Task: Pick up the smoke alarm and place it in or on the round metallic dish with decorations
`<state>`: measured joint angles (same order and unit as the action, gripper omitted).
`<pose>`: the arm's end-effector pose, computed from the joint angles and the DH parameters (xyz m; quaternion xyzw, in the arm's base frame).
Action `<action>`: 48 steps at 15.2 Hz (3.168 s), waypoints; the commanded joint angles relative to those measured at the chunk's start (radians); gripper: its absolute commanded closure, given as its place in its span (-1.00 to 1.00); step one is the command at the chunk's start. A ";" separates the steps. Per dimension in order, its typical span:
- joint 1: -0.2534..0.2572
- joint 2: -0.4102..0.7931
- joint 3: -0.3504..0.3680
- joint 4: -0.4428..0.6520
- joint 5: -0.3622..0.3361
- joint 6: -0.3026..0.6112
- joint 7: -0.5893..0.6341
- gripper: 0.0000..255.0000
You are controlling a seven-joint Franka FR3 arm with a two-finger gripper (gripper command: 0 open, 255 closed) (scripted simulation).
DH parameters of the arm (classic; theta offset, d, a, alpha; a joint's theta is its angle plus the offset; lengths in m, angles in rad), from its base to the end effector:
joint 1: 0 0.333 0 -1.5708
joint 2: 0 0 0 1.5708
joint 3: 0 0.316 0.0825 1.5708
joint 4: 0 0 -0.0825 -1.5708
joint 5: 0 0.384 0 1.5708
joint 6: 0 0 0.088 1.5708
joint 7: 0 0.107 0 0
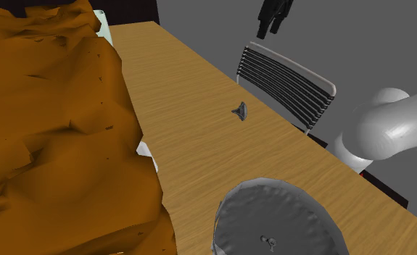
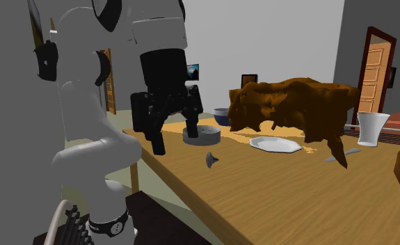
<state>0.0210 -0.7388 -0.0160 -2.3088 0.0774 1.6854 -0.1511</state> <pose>0.3318 0.0075 0.6091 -0.9944 -0.0773 -0.0606 0.0398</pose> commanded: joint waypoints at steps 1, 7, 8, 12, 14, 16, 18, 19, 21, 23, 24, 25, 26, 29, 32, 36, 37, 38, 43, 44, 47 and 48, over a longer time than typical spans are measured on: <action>0.000 0.000 0.000 0.000 0.000 0.000 0.000 -1.00; 0.036 -0.194 0.139 -0.191 0.067 0.088 0.149 -1.00; 0.044 -0.222 0.165 -0.217 0.082 0.102 0.176 -1.00; 0.086 -0.321 0.281 -0.309 0.145 0.156 0.286 -1.00; 0.110 -0.360 0.346 -0.346 0.180 0.184 0.344 -1.00; 0.135 -0.389 0.415 -0.375 0.216 0.214 0.405 -1.00; 0.159 -0.409 0.489 -0.397 0.253 0.245 0.467 -1.00; 0.170 -0.415 0.527 -0.405 0.271 0.261 0.499 -1.00; 0.179 -0.414 0.569 -0.421 0.293 0.292 0.527 -1.00; 0.179 -0.403 0.581 -0.441 0.302 0.323 0.526 -1.00; 0.179 -0.397 0.587 -0.451 0.307 0.339 0.525 -1.00; 0.179 -0.390 0.594 -0.460 0.312 0.355 0.524 -1.00; 0.178 -0.383 0.600 -0.469 0.317 0.371 0.523 -1.00; 0.177 -0.372 0.610 -0.484 0.324 0.397 0.521 -1.00; 0.177 -0.371 0.610 -0.484 0.324 0.397 0.521 -1.00; 0.177 -0.371 0.610 -0.483 0.324 0.397 0.521 -1.00; 0.177 -0.371 0.610 -0.483 0.324 0.397 0.521 1.00; 0.177 -0.371 0.610 -0.483 0.324 0.397 0.521 1.00; 0.177 -0.371 0.610 -0.483 0.324 0.397 0.521 1.00; 0.177 -0.371 0.610 -0.483 0.324 0.397 0.521 1.00; 0.173 -0.373 0.603 -0.472 0.318 0.384 0.520 1.00; 0.170 -0.374 0.597 -0.459 0.312 0.372 0.518 1.00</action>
<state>0.1946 -1.1134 0.5857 -2.7775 0.3945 2.0652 0.3691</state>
